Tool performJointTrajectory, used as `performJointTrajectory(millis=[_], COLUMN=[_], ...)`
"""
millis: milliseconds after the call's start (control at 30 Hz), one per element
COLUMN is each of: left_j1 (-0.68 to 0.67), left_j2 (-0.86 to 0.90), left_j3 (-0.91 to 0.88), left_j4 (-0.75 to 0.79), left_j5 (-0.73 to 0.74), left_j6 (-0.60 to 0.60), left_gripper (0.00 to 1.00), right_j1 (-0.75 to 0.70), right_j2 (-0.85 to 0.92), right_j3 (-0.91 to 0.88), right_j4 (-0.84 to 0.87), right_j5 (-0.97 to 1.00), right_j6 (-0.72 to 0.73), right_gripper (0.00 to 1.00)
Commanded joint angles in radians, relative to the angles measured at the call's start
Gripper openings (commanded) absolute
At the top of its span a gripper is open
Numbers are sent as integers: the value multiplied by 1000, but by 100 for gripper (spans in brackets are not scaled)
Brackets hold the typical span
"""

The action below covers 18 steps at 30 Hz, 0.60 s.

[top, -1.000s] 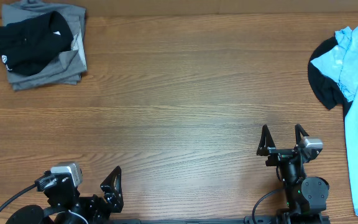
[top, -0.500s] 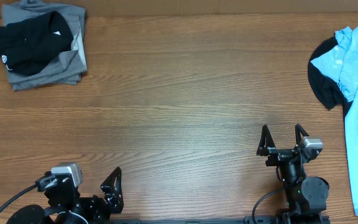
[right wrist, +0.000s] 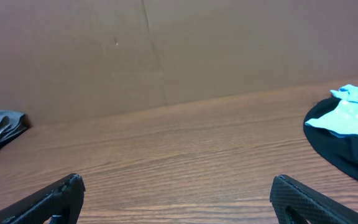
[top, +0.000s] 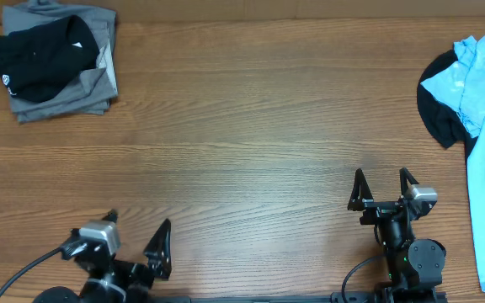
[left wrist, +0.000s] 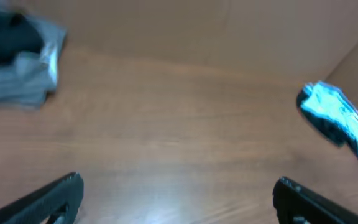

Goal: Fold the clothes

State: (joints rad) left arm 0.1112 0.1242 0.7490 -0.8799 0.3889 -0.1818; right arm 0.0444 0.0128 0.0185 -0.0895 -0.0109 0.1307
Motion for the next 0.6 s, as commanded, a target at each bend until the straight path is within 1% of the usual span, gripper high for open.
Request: performJointTrajectory(millis=[0, 133, 233, 400, 567], left_j1=[-33, -42, -66, -93, -93], left_j2=[-96, -118, -121, -121, -121], left_j3=[-187, -349, -438, -526, -592], left_j4=[163, 357, 475, 613, 740], left_j5=[-44, -96, -185, -314, -375], left_j6=[-28, -60, -66, -67, -66], left_gripper=[100, 100, 100, 100, 100], right_j1=[-7, -7, -7, -7, -7], right_j2=[-10, -10, -10, -10, -10], right_j3=[-11, -11, -11, -11, -11], right_j4=[5, 5, 5, 5, 5], right_j5=[10, 10, 10, 10, 10], right_j6=[-4, -4, -4, -4, -4], right_gripper=[100, 100, 100, 100, 100])
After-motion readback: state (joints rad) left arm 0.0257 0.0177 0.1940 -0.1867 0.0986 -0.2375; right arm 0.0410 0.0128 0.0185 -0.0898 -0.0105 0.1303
